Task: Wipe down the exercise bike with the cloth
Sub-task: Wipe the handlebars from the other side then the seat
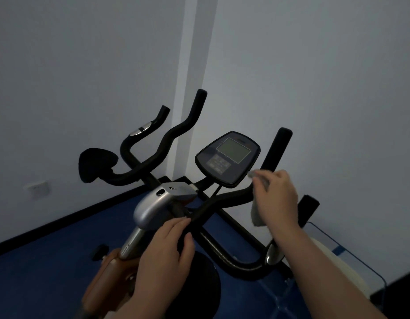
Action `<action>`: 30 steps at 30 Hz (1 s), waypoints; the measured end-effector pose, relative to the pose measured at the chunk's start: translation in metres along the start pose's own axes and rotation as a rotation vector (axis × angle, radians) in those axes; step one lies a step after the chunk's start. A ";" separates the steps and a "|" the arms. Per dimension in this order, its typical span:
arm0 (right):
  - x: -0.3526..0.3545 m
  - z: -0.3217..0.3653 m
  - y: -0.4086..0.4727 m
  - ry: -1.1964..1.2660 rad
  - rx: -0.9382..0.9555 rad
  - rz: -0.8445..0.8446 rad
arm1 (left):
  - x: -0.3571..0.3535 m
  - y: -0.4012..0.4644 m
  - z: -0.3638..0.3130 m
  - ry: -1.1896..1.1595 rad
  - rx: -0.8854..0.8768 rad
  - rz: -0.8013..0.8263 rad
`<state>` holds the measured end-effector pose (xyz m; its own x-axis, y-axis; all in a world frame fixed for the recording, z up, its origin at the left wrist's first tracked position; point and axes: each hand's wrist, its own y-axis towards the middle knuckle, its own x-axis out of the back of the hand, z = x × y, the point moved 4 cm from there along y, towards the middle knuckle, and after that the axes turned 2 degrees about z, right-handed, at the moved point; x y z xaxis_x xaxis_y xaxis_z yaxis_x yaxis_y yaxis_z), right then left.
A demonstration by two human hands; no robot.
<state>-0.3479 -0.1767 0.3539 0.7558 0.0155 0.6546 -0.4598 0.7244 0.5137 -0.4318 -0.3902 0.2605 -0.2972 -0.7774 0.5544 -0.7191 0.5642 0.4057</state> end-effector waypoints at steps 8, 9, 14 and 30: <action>-0.055 0.044 -0.062 0.156 0.278 0.497 | 0.003 -0.004 -0.004 0.044 -0.011 -0.071; -0.047 0.042 -0.049 0.132 0.292 0.489 | 0.004 -0.005 -0.005 0.031 -0.005 -0.083; -0.016 0.023 -0.001 -0.022 0.198 0.261 | 0.003 -0.008 -0.007 0.081 0.076 -0.197; -0.042 0.033 -0.033 0.054 0.358 0.445 | -0.001 -0.031 -0.015 0.206 0.320 -0.306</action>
<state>-0.3799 -0.2240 0.3284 0.4721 0.3073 0.8262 -0.8611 0.3613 0.3577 -0.3996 -0.4023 0.2582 0.0655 -0.8049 0.5899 -0.9208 0.1791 0.3466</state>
